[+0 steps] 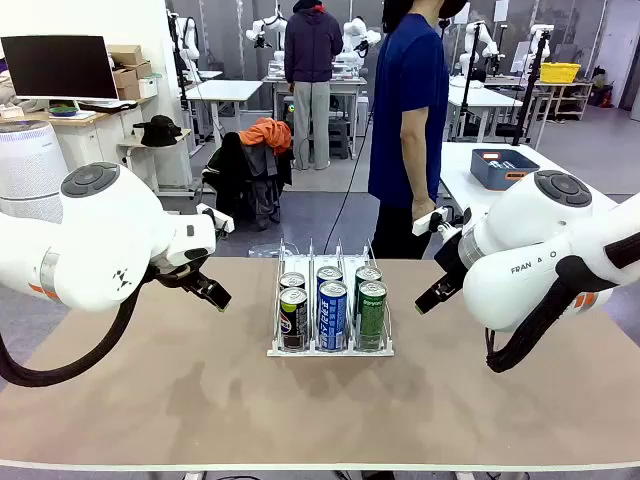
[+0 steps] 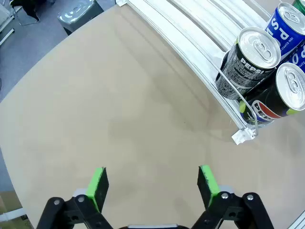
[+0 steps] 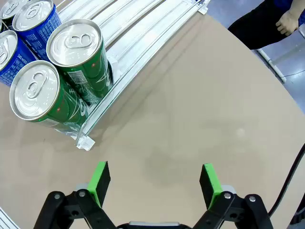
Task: Fill the beverage cans into the dispenser.
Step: Pick up the Ionic drink handed by the human.
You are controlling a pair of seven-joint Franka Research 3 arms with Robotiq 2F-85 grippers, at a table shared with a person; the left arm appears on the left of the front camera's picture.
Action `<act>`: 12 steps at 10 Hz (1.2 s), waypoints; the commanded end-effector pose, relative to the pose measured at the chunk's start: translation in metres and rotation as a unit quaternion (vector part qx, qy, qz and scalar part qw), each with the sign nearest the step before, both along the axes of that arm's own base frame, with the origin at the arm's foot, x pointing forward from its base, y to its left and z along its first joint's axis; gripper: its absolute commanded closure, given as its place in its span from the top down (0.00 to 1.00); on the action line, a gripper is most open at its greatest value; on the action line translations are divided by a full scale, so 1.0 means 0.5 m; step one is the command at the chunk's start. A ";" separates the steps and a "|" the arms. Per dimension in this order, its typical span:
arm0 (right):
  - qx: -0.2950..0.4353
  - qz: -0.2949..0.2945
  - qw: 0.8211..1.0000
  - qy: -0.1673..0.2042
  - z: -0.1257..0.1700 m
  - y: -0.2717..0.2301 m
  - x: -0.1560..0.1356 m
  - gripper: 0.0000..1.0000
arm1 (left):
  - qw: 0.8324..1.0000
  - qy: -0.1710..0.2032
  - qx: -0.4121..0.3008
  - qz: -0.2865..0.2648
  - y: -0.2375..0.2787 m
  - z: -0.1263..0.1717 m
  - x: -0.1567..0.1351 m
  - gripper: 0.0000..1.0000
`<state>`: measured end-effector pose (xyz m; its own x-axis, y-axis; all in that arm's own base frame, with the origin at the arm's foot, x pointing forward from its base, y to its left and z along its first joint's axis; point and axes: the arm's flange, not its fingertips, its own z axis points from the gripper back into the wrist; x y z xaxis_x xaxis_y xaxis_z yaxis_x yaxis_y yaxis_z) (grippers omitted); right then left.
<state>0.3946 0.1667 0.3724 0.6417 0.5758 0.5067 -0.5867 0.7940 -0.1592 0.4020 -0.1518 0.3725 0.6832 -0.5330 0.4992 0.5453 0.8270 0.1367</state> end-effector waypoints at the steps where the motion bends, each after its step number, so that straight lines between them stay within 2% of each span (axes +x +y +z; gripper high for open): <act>1: 0.000 0.000 1.000 0.000 0.000 0.000 0.000 1.00 | 1.000 0.000 0.000 0.000 0.000 0.000 0.000 1.00; 12: 0.000 0.000 1.000 0.000 0.000 0.000 0.000 1.00 | 1.000 0.000 0.000 0.000 0.000 0.000 0.000 1.00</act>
<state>0.3945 0.1668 0.3724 0.6413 0.5764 0.5065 -0.5871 0.7936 -0.1599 0.4016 -0.1529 0.3725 0.6817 -0.5351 0.4990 0.5474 0.8255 0.1375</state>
